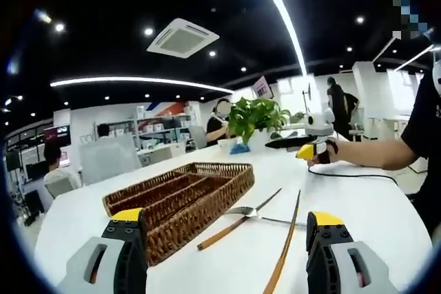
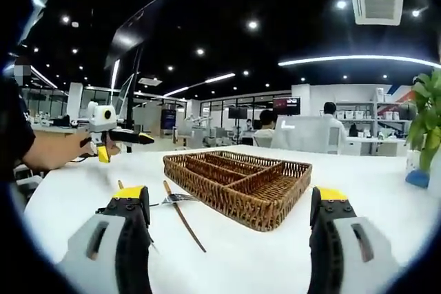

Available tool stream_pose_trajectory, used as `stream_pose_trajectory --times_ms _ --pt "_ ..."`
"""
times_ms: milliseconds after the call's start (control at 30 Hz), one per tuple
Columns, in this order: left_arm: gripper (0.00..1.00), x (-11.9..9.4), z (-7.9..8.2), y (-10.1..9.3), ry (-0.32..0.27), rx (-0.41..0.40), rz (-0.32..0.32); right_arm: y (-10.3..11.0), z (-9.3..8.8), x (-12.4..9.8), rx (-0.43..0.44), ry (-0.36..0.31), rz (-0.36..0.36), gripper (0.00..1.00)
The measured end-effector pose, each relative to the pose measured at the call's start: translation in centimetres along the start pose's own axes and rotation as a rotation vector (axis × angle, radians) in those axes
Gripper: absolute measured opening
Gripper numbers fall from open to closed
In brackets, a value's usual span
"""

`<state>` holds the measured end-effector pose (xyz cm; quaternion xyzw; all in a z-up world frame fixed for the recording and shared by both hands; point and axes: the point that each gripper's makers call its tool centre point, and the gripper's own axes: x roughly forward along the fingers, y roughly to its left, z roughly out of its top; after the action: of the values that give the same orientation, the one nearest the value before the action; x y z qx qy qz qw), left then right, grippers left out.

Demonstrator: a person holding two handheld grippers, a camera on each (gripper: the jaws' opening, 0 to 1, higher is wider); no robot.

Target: Arrange the knives, forks, and spoons in their matching storage slots by inserting each utensil handle-first until every utensil is classified and aligned in the correct compartment

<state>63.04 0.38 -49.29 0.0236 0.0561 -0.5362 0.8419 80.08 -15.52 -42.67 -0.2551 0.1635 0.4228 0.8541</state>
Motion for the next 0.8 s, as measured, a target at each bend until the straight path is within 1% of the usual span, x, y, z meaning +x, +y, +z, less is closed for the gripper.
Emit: stream_pose_trajectory --times_ms 33,67,100,133,167,200,233,267,300,333,367,400,433,467,500,533,567,600,633,700,733,767,800 --pt "1.0 0.0 0.0 0.0 0.0 -0.001 -0.002 0.2 0.2 -0.4 -0.009 -0.005 0.005 1.0" --pt "1.0 0.0 0.0 0.0 0.0 0.0 -0.001 0.1 0.1 -1.4 -0.003 0.009 -0.028 1.0" --pt "1.0 -0.1 0.0 0.0 0.001 0.0 0.002 0.8 -0.2 -3.1 -0.004 0.021 -0.052 1.0" --pt "1.0 -0.1 0.0 0.0 0.001 0.004 0.004 1.8 0.1 -5.1 0.001 -0.015 -0.087 1.0" --pt "1.0 -0.1 0.1 0.0 -0.004 0.003 0.007 2.8 0.3 -6.6 0.0 -0.059 -0.116 1.0" --pt "1.0 -0.1 0.1 0.0 -0.005 0.006 0.008 3.5 0.6 -7.4 0.006 -0.089 -0.131 1.0" --pt "1.0 -0.2 0.1 0.1 -0.006 0.008 0.011 4.9 0.9 -8.6 -0.005 -0.161 -0.148 1.0" --pt "1.0 -0.4 0.5 0.0 -0.028 0.013 0.009 7.4 -0.4 -10.2 0.026 -0.184 -0.162 1.0" --pt "1.0 -0.4 0.7 -0.2 -0.036 0.019 0.006 8.5 -1.1 -11.4 0.05 -0.216 -0.182 1.0" --pt "1.0 -0.5 0.8 -0.3 -0.043 0.03 0.013 9.6 -1.6 -14.2 0.118 -0.311 -0.279 1.0" --pt "1.0 -0.5 0.9 -0.4 -0.045 0.039 0.015 11.1 -2.2 -16.2 0.124 -0.335 -0.327 1.0" --pt "1.0 -0.6 1.0 -0.5 -0.049 0.039 0.019 12.0 -2.9 -18.2 0.167 -0.372 -0.351 1.0" --pt "1.0 -0.6 1.1 -1.0 -0.053 0.048 0.021 12.1 -4.3 -20.1 0.193 -0.389 -0.404 1.0" --pt "1.0 -0.7 1.2 -1.0 -0.06 0.051 0.027 12.6 -5.4 -21.2 0.211 -0.4 -0.426 1.0" --pt "1.0 -0.7 1.4 -1.0 -0.069 0.052 0.037 13.3 -7.0 -21.7 0.243 -0.404 -0.433 1.0" --pt "1.0 -0.7 1.2 -1.2 -0.058 0.071 0.048 14.0 -8.9 -21.7 0.298 -0.387 -0.428 1.0" --pt "1.0 -0.5 1.0 -1.4 -0.046 0.092 0.048 15.1 -9.9 -21.2 0.297 -0.35 -0.41 0.99" --pt "1.0 -0.3 0.8 -2.4 -0.03 0.116 0.015 15.7 -10.2 -21.7 0.317 -0.412 -0.415 0.99" --pt "1.0 -0.1 0.5 -2.6 -0.004 0.14 0.017 15.0 -10.5 -22.0 0.311 -0.403 -0.435 0.98" --pt "1.0 -0.1 0.5 -2.2 -0.001 0.148 0.03 14.8 -11.0 -22.2 0.317 -0.39 -0.448 0.93" --pt "1.0 -0.1 0.8 -2.3 -0.007 0.134 0.032 14.4 -10.9 -22.7 0.381 -0.449 -0.43 0.9" --pt "1.0 0.5 1.0 -2.5 0.01 0.148 0.057 14.0 -11.1 -22.9 0.367 -0.437 -0.45 0.87" --pt "1.0 1.3 1.7 -3.7 0.007 0.146 0.042 13.9 -11.1 -23.0 0.371 -0.44 -0.45 0.86"
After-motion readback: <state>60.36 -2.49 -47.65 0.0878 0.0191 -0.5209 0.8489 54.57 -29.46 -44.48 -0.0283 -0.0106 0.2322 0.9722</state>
